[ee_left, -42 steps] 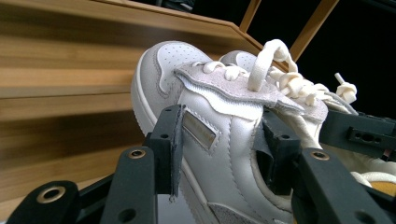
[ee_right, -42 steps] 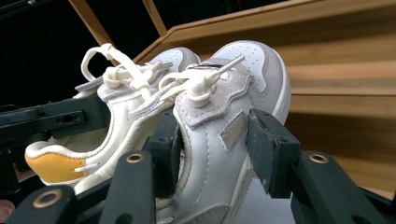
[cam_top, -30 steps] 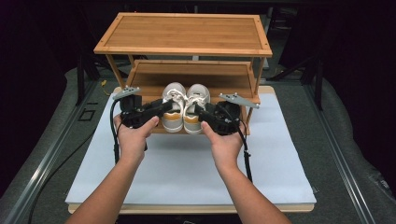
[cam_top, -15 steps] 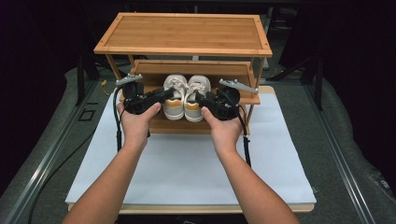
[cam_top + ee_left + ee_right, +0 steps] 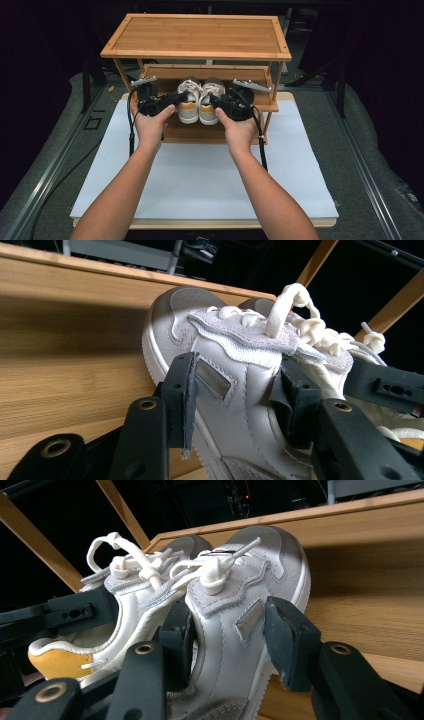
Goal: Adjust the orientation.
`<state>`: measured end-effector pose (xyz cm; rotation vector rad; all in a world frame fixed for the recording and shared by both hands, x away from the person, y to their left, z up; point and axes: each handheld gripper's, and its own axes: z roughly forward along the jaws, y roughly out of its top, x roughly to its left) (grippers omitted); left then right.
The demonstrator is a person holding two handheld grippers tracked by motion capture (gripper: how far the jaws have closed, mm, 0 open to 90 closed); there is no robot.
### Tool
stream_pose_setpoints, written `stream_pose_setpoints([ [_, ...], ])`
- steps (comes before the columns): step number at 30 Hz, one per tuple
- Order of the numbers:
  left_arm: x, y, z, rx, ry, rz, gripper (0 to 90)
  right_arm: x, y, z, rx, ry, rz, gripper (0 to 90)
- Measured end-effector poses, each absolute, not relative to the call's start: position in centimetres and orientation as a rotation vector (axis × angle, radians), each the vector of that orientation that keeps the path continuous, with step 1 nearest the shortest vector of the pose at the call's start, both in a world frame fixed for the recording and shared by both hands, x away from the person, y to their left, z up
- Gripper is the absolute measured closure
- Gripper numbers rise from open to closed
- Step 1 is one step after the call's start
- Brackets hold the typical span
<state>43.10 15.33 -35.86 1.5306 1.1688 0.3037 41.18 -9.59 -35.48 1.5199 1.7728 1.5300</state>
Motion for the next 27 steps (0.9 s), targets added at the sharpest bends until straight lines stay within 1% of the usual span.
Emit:
stream_pose_setpoints([
  [8,44.1,15.3,-36.2,1.529,1.179,0.275,56.8,42.1,-9.8,-35.9,1.543,1.767,1.538,55.5],
  [15,44.9,15.2,-36.0,1.550,1.195,0.277,56.6,43.0,-10.0,-36.2,1.594,1.767,1.560,55.3],
  [25,45.9,15.1,-35.8,1.560,1.210,0.275,56.3,44.1,-9.9,-36.0,1.614,1.771,1.562,55.2],
  [27,45.9,15.1,-35.8,1.558,1.212,0.273,55.9,44.1,-9.9,-35.8,1.632,1.784,1.509,55.1],
])
